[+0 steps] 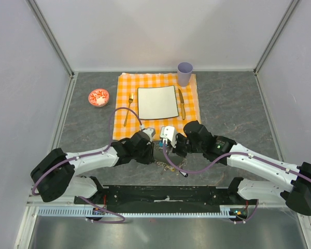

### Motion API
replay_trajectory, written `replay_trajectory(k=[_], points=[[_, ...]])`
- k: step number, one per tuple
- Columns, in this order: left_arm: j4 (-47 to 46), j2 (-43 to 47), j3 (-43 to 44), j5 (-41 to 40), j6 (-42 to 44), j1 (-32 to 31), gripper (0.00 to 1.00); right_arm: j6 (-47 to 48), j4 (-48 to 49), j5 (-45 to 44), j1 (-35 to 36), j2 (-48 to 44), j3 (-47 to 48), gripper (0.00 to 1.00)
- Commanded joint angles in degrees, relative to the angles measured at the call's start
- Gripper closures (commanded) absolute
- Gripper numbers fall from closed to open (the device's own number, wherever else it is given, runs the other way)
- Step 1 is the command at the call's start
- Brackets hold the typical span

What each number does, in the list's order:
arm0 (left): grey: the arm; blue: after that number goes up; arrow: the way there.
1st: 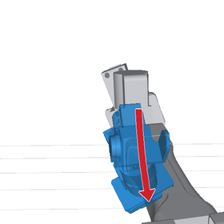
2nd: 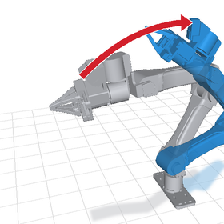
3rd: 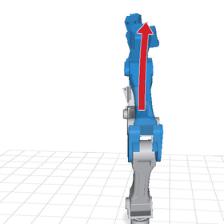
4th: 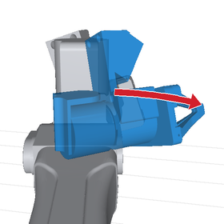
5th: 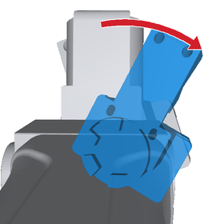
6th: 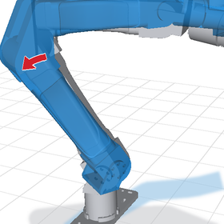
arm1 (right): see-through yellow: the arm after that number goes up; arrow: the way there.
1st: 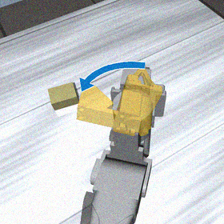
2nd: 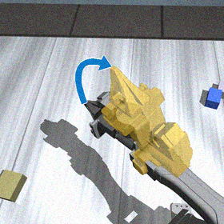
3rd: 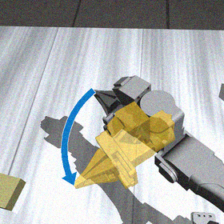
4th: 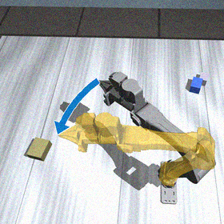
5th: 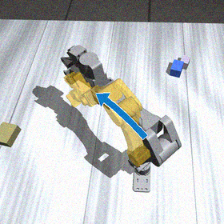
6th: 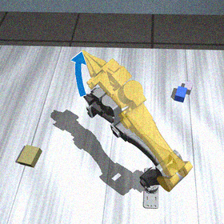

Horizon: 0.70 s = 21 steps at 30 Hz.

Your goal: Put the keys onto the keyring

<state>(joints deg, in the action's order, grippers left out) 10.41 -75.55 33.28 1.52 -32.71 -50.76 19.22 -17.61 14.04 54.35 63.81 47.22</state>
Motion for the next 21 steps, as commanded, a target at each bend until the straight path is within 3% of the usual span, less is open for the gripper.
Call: replay_trajectory(k=[1, 10, 21], points=[[-1.10, -0.21, 3.02, -1.08, 0.36, 0.05, 0.69, -0.85, 1.87, -0.07, -0.12, -0.79, 0.24, 1.00], [1.09, 1.45, 5.04, 0.59, 1.69, -0.04, 0.68, -0.77, 1.87, -0.24, -0.12, -0.97, 0.24, 1.00], [7.25, 5.06, 3.20, 0.24, -10.35, -4.07, 0.62, -0.85, 1.96, -0.33, -0.12, -0.62, 0.24, 1.00]])
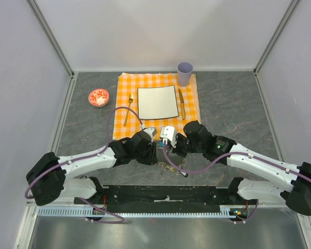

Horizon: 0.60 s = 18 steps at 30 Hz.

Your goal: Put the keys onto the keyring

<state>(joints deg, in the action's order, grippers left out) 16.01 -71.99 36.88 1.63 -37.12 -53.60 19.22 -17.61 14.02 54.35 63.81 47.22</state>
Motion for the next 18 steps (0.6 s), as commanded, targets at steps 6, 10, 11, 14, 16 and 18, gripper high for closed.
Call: replay_trajectory(k=[6, 10, 11, 14, 16, 18], points=[[-1.15, -2.89, -1.37, 0.04, -6.47, -1.59, 0.57, -0.85, 1.96, -1.45, -0.12, -1.32, 0.24, 1.00], [-3.26, -5.44, -1.46, -0.39, -6.47, -1.50, 0.56, -0.77, 1.87, -2.33, -0.12, -1.76, 0.33, 1.00], [-3.53, -6.14, -1.64, -0.48, -6.38, -1.42, 0.57, -0.77, 1.87, -2.16, -0.12, -1.85, 0.24, 1.00], [-4.58, -7.03, -1.73, -1.19, -5.94, -0.63, 0.58, -0.94, 1.79, -2.16, -0.12, -1.94, 0.24, 1.00], [-5.81, -7.38, -2.17, -1.28, -5.86, -0.27, 0.62, -0.94, 1.78, -2.16, -0.12, -2.20, 0.15, 1.00], [-6.69, -7.29, -2.60, -1.28, -5.86, -0.10, 0.64, -1.03, 1.79, -2.24, -0.03, -2.20, 0.15, 1.00]])
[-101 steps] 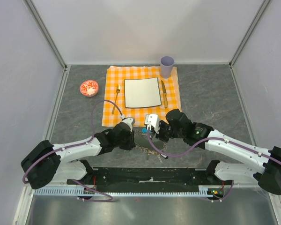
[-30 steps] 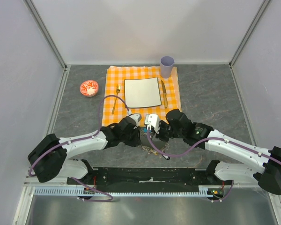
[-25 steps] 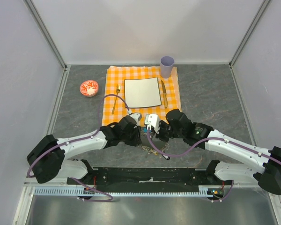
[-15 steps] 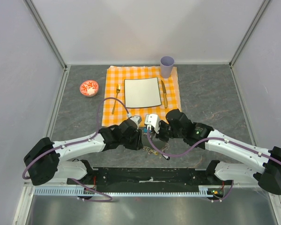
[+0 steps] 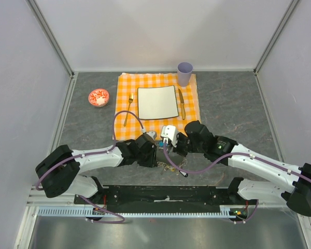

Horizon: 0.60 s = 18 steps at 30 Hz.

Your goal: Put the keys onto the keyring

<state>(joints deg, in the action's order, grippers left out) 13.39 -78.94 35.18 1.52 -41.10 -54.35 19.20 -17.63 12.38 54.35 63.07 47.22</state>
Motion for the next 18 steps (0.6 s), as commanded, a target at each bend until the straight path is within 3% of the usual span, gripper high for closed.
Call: replay_trajectory(k=[1, 18], points=[[-4.51, -0.34, -1.08, -1.25, -1.88, 0.65, 0.64, -0.92, 1.81, -0.52, -0.12, -1.28, 0.15, 1.00], [-9.26, 0.98, -1.87, -3.89, -0.73, 2.75, 0.63, -1.01, 1.81, -0.43, -0.03, -0.75, 0.24, 1.00]])
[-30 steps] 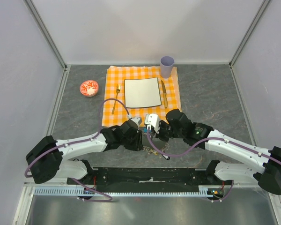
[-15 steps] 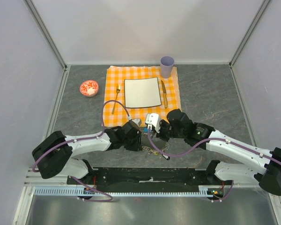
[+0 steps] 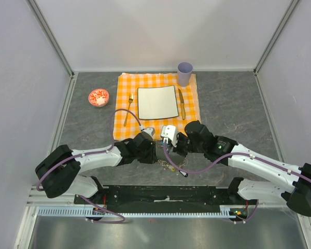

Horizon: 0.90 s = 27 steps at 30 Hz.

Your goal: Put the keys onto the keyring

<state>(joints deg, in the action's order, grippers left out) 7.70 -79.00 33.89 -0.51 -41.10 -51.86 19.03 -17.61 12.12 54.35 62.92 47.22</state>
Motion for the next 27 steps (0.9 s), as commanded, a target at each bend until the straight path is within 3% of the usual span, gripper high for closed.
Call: replay_trajectory(k=[1, 14, 27], points=[[-3.75, 1.22, -0.67, -1.95, -0.82, 0.35, 0.63, -0.92, 1.87, -0.17, -0.12, -0.77, 0.24, 1.00], [-5.15, 1.83, -1.19, -1.16, 0.85, 2.46, 0.65, -1.01, 1.87, 0.01, -0.12, -0.60, 0.24, 1.00], [-5.68, 1.83, -1.98, 2.18, 1.02, 3.52, 0.74, -0.92, 1.87, 0.19, -0.12, -0.42, 0.24, 1.00]])
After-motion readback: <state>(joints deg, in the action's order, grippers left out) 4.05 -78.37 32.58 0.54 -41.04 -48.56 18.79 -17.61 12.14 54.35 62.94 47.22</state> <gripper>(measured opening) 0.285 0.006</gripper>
